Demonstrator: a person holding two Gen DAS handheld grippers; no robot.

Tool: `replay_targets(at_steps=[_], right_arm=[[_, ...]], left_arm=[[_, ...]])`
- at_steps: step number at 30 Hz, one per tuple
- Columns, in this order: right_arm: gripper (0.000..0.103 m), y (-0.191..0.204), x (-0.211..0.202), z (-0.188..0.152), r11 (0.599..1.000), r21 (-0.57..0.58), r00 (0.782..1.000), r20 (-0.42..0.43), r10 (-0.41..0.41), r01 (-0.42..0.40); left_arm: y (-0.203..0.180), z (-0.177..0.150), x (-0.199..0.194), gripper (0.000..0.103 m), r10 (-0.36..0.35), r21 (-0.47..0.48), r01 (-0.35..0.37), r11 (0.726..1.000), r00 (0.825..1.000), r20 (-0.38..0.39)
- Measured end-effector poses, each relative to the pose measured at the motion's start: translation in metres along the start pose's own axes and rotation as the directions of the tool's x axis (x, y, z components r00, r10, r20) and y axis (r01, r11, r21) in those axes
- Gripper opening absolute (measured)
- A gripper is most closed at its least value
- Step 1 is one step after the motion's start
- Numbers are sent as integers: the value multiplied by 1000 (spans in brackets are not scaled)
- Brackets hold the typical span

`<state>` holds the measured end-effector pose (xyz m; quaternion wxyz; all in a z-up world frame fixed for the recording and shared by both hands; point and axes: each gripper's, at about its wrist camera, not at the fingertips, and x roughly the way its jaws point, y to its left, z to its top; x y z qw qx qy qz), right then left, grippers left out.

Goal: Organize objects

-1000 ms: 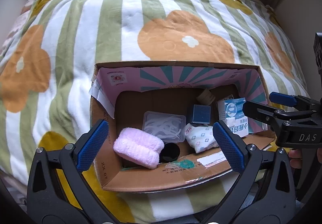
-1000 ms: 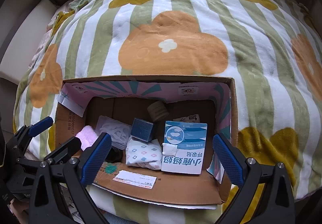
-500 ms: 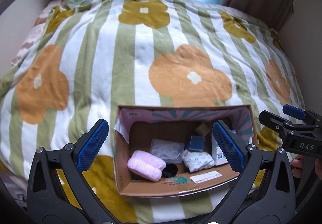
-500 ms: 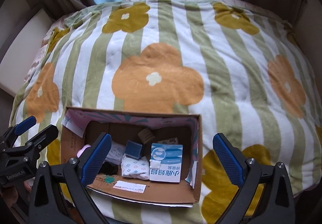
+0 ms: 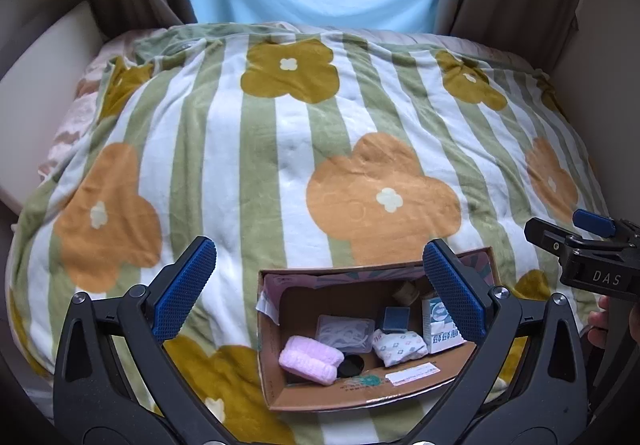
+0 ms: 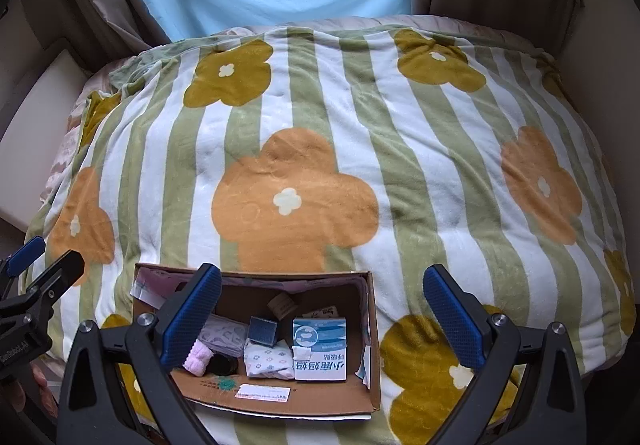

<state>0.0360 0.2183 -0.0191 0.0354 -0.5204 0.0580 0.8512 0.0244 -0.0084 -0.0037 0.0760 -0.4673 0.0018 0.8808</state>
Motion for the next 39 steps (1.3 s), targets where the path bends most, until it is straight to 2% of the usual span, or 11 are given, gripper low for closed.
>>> replay_targets(at_steps=[13, 39], right_arm=[[101, 5, 0, 18, 1000, 8, 1000, 17, -22, 22], [101, 7, 3, 26, 1000, 4, 1000, 17, -25, 25]], left_arm=[[7, 18, 8, 103, -10, 4, 10, 1000, 1000, 2], [11, 24, 18, 103, -11, -6, 11, 1000, 1000, -6]])
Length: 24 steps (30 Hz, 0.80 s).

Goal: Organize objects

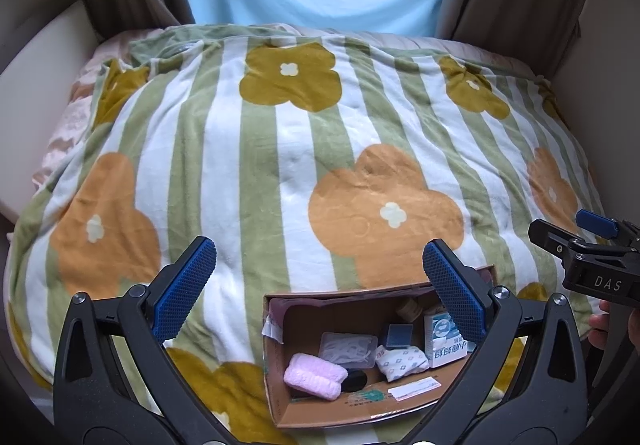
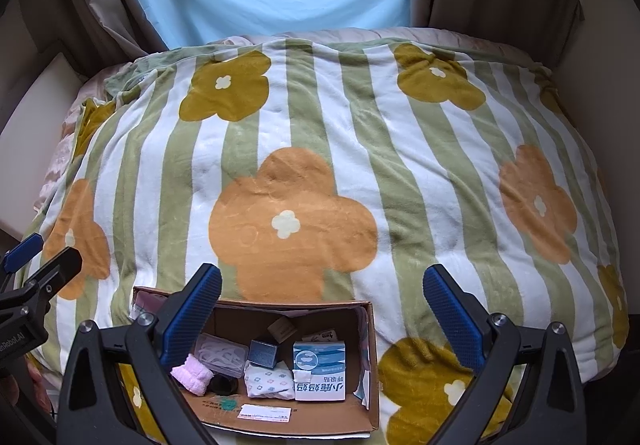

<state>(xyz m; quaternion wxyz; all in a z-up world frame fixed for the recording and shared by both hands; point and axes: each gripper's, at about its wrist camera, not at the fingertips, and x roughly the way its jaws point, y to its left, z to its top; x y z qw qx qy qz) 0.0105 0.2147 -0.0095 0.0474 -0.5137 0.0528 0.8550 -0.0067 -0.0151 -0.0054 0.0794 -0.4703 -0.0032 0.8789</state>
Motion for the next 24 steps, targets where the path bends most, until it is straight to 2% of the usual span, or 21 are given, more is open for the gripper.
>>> replay_targets(at_steps=[24], right_arm=[[101, 3, -2, 1, 1000, -24, 1000, 24, 0, 1]], left_arm=[[-2, -1, 0, 103, -5, -9, 5, 1000, 1000, 0]])
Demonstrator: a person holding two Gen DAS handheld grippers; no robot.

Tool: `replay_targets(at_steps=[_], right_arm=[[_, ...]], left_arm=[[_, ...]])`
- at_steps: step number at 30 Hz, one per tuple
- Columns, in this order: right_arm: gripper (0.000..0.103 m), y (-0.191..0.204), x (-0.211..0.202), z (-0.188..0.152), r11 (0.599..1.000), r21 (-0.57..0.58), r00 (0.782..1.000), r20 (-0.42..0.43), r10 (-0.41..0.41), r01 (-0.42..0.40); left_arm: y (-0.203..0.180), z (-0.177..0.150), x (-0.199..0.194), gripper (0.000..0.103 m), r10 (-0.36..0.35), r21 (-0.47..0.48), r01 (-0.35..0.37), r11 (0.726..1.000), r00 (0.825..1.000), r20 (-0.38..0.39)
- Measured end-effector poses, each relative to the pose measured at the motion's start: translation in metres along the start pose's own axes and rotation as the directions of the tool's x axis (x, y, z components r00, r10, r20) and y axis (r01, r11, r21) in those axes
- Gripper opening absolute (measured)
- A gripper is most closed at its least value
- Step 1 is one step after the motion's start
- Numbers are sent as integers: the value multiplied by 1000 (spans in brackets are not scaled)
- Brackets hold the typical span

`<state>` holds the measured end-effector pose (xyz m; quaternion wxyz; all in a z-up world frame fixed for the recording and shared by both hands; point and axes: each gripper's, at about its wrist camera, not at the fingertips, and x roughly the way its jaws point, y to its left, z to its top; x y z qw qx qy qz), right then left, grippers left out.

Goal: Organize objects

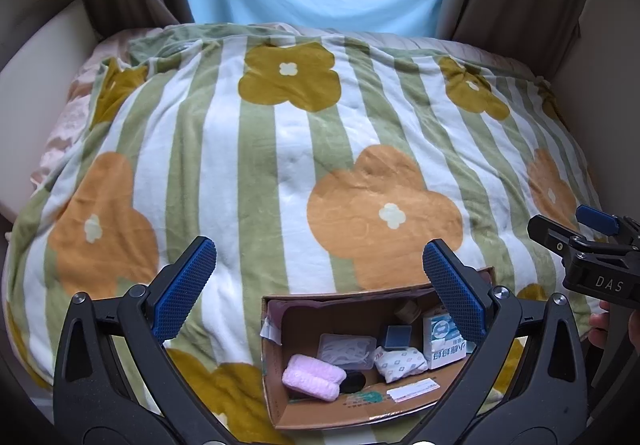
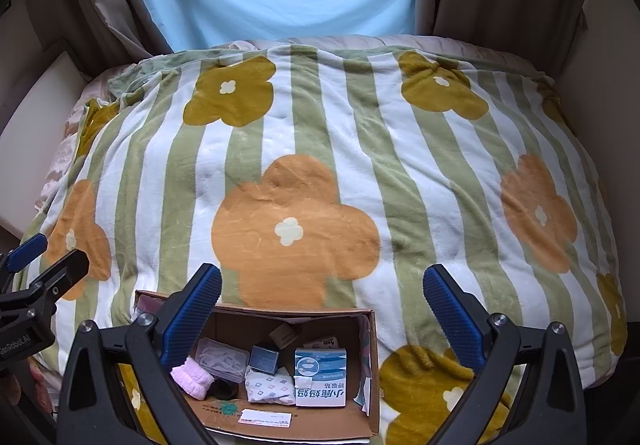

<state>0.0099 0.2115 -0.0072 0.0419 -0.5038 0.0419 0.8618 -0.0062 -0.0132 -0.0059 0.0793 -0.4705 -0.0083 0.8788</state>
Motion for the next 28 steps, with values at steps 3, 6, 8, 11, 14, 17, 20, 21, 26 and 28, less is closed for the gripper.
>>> replay_targets(at_steps=[3, 6, 8, 11, 14, 17, 20, 21, 26, 28], right_arm=[[101, 0, 0, 0, 1000, 0, 1000, -1, 0, 0], [101, 1, 0, 0, 1000, -2, 1000, -2, -1, 1], [101, 1, 0, 0, 1000, -1, 1000, -2, -1, 1], [101, 1, 0, 0, 1000, 0, 1000, -1, -1, 1], [101, 1, 0, 0, 1000, -2, 1000, 2, 2, -2], [101, 1, 0, 0, 1000, 0, 1000, 4, 2, -2], [101, 1, 0, 0, 1000, -1, 1000, 2, 4, -4], [101, 2, 0, 1, 1000, -1, 1000, 4, 7, -7], [101, 2, 1, 2, 1000, -4, 1000, 3, 7, -7], [101, 2, 2, 2, 1000, -4, 1000, 3, 7, -7]], left_arm=[[0, -1, 2, 103, 3, -3, -3, 1000, 1000, -3], [1, -4, 3, 103, 10, -7, -10, 1000, 1000, -6], [3, -5, 3, 103, 21, -8, -21, 1000, 1000, -3], [3, -6, -1, 103, 82, -5, -81, 997, 996, 22], [6, -5, -1, 103, 82, -9, -82, 997, 996, 25], [10, -5, 3, 103, 24, -41, -24, 999, 1000, 13], [14, -9, 4, 103, -5, -88, 7, 996, 1000, 14], [15, -9, 3, 103, -6, -94, 8, 996, 1000, 19], [14, -9, 0, 103, 15, -77, -12, 997, 999, 44], [15, -8, 0, 103, 8, -78, -5, 997, 999, 38]])
